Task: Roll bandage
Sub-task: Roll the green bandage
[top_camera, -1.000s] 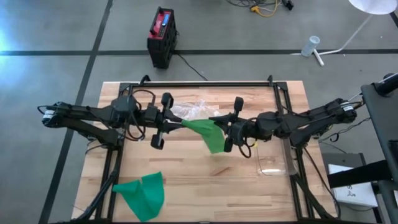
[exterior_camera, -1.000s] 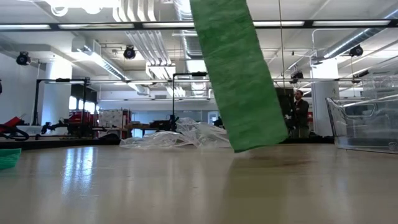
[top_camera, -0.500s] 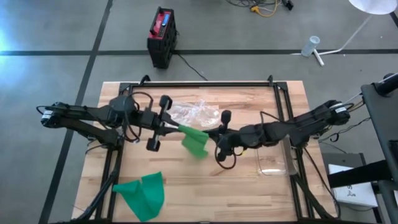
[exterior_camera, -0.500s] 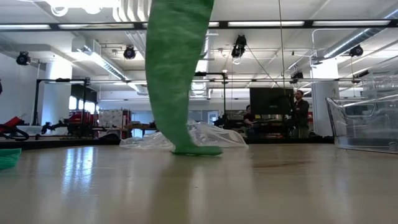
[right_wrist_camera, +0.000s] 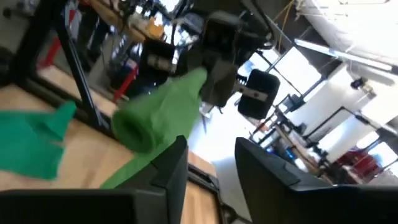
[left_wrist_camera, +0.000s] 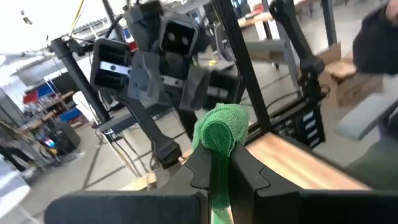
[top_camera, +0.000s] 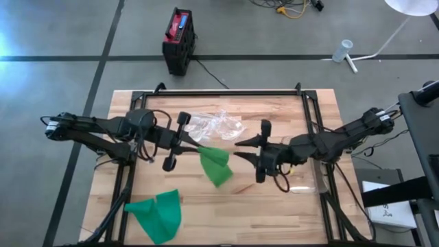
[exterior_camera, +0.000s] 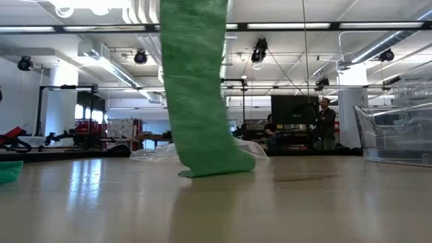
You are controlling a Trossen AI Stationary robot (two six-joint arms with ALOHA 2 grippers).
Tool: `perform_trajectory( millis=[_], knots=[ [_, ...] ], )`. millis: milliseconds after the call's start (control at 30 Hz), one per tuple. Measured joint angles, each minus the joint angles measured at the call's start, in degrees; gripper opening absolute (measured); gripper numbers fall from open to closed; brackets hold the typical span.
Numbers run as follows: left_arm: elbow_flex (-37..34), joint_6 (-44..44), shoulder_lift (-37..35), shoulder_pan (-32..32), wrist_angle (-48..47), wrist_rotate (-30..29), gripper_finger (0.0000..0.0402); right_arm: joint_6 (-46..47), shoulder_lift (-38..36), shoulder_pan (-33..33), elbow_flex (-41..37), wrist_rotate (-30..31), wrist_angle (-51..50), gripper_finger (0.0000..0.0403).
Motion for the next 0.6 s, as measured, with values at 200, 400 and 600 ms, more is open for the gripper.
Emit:
perform_trajectory(
  millis=[200,400,600],
  knots=[
    [-0.2,12.8,1.6,-0.3,0.0,-0.3,0.0012,7.3,1.1,-0.2,0.0,-0.9,-0.9,0.0128],
    [-0.3,30.6,2.4,-0.4,0.0,-5.4,0.0012,10.4,1.7,-0.2,0.0,-0.8,-0.7,0.0102],
    [-0.3,43.2,2.4,-0.3,0.0,-15.6,0.0012,9.9,0.9,-0.2,0.0,-0.6,-0.6,0.009]
  ],
)
